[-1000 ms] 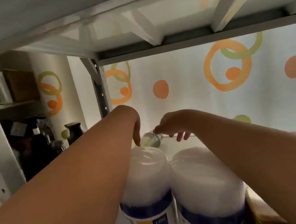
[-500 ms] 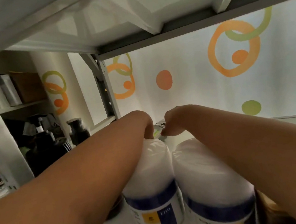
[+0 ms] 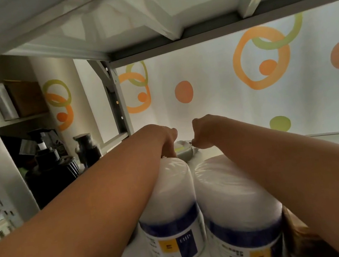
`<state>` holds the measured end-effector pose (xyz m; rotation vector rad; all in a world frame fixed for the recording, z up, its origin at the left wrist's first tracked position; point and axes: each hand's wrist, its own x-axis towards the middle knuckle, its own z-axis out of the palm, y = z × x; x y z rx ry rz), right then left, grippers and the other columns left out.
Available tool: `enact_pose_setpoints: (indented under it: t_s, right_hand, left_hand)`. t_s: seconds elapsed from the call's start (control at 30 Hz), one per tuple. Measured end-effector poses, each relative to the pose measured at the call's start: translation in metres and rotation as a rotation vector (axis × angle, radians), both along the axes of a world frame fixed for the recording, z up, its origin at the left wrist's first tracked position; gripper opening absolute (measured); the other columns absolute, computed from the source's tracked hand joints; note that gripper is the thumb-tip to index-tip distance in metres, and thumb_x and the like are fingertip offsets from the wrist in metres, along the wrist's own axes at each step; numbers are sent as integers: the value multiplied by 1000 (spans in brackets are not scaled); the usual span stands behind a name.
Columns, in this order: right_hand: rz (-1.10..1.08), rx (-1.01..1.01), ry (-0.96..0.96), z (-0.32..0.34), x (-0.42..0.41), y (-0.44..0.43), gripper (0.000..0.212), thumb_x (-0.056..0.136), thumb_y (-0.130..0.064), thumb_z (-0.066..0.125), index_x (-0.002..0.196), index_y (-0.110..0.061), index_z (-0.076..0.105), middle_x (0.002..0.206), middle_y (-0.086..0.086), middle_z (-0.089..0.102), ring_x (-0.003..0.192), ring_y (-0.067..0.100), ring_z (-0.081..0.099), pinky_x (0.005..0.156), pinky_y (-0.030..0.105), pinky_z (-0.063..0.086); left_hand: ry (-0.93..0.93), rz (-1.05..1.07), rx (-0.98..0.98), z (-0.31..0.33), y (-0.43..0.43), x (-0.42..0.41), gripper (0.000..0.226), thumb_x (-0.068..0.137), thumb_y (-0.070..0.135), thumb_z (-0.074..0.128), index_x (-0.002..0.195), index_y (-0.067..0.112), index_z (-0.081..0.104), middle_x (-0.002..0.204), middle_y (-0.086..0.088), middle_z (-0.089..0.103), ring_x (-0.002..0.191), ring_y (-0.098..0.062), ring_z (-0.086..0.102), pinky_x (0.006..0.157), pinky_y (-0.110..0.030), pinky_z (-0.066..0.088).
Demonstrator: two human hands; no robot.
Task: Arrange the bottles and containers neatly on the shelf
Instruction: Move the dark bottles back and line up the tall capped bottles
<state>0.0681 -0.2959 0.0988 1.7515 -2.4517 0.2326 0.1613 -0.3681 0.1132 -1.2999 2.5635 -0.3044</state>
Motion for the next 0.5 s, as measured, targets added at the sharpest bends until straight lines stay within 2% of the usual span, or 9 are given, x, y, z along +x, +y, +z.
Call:
enact_pose_setpoints:
  t_s: [0.07,0.13,0.23,0.33,0.43,0.5]
  right_hand:
    - [-19,-54,-48,-1,0,0,43,89,-23,54,126,-8,38,120,13,53,110,30,53,76,34,40]
    - [-17,-70,-77,-1,0,0,48,88,-20,55,128,-7,33,118,15,54,108,31,54,72,33,40]
    - [-6,-75,-133,0,1,2,53,89,-18,52,134,-6,27,119,17,53,107,31,55,74,32,41]
    - [-15,-102,-220,3,-2,1,57,91,-15,46,140,-7,19,128,17,46,109,30,52,79,34,46]
    - [-31,-264,-575,4,-8,-1,68,90,-15,47,146,-15,8,135,17,36,96,26,47,69,32,47]
    - [-137,-478,-1022,7,-11,-4,63,94,-24,43,145,-28,6,134,15,40,95,25,50,80,34,48]
  left_hand:
    - [18,-64,-51,-1,-2,-1,73,76,32,72,133,13,31,88,-1,47,79,-19,51,67,-29,42]
    - [12,-128,-138,0,-3,-2,80,75,28,74,137,13,25,89,-3,50,80,-18,48,67,-29,42]
    - [-6,-229,-307,3,-6,-3,90,75,25,73,142,13,15,103,-10,54,79,-21,46,67,-31,41]
    - [125,-294,-391,3,-9,-6,85,76,26,70,140,13,16,109,-15,57,79,-26,48,66,-34,41]
    - [290,-346,-413,1,-9,-12,80,76,28,68,137,11,19,103,-16,59,70,-24,46,62,-32,38]
    - [369,-379,-385,0,-8,-16,76,76,28,68,133,11,21,98,-15,60,66,-24,47,59,-32,38]
